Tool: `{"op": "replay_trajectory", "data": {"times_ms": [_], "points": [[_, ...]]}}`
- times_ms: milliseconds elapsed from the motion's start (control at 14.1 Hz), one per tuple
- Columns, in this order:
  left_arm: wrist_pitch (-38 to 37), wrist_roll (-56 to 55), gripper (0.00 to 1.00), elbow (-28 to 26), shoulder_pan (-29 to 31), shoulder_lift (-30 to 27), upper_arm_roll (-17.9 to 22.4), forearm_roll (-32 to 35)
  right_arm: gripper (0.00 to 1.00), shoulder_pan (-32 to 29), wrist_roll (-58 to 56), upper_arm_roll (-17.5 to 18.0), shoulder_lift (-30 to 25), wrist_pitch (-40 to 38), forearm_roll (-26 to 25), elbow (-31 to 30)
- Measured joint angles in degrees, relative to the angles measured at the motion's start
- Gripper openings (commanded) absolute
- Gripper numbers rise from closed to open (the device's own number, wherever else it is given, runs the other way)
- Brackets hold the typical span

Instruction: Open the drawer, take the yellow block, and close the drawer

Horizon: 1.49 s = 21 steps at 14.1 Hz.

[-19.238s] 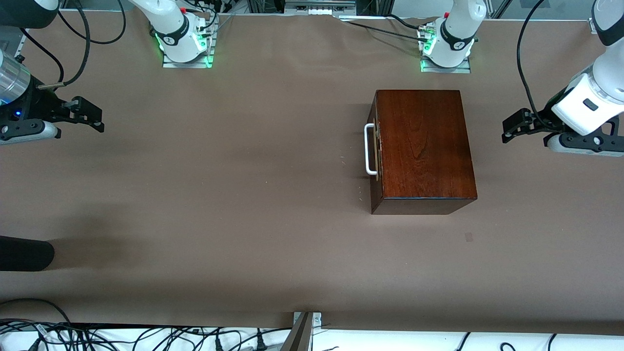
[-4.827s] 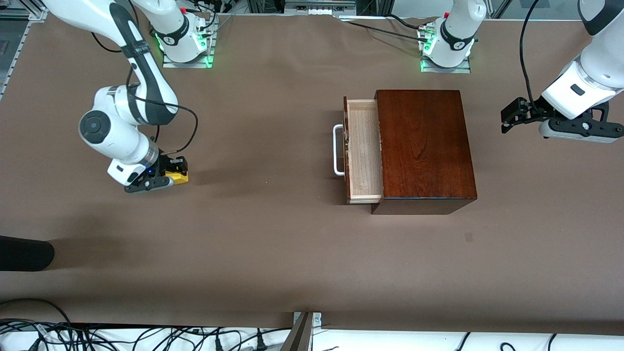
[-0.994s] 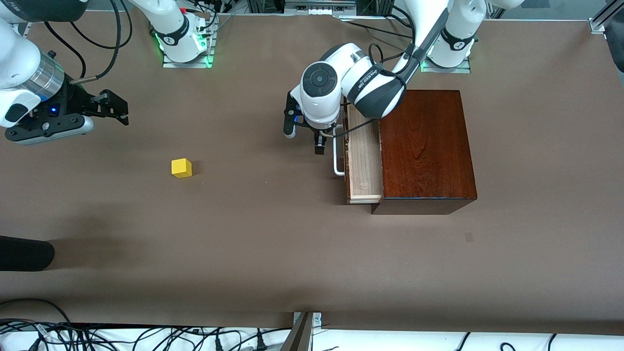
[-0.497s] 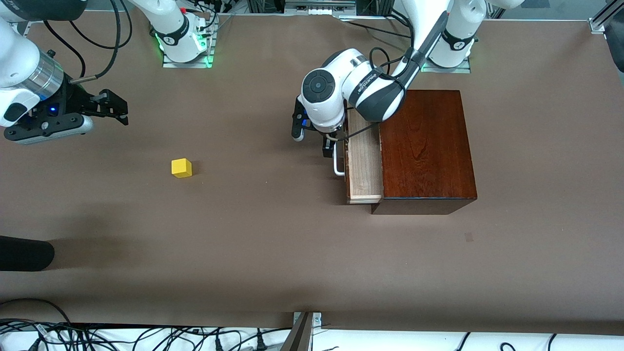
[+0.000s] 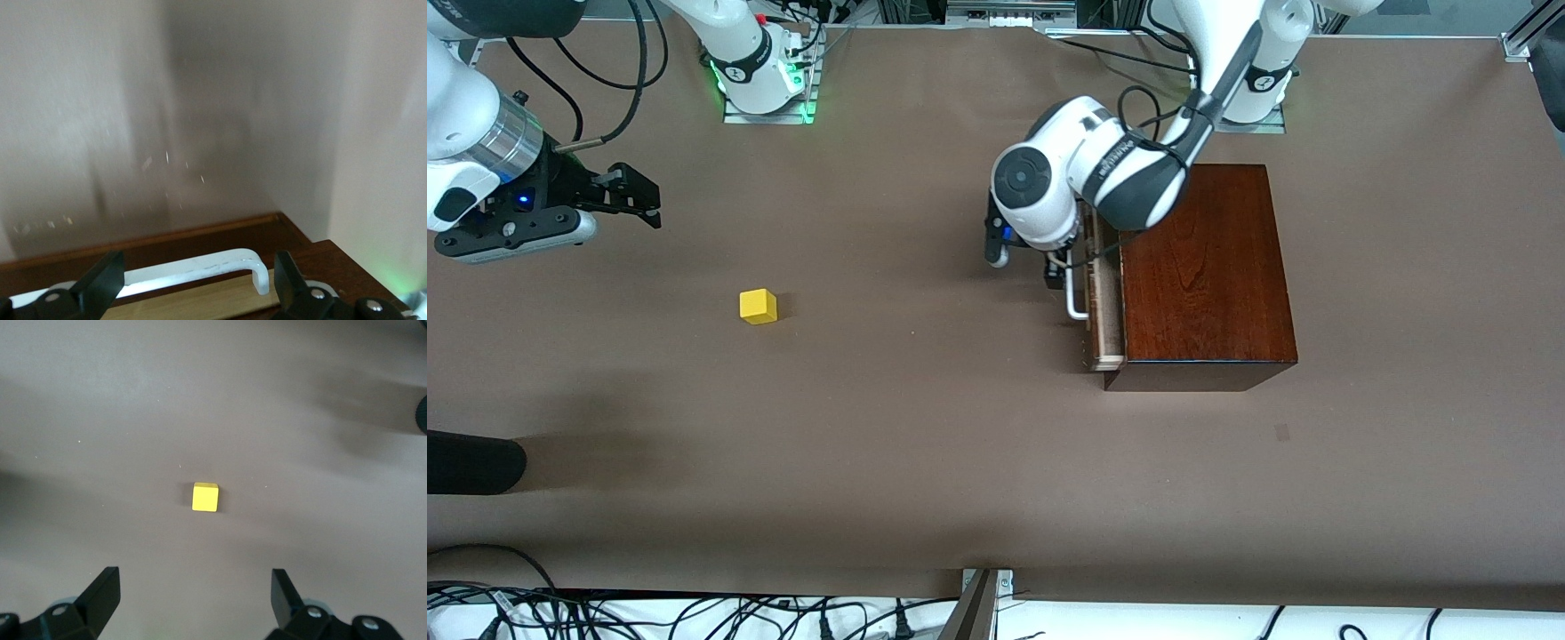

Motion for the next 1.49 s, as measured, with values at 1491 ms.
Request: {"op": "replay_trajectory", "data": {"times_ms": [1491], "points": [[-26.39,-31.83,1.00,9.82,12.18,-16.65,-1.27,-1.22,1.00,0.00,0.01,-0.01,0.00,0.00,0.00,0.00]]}}
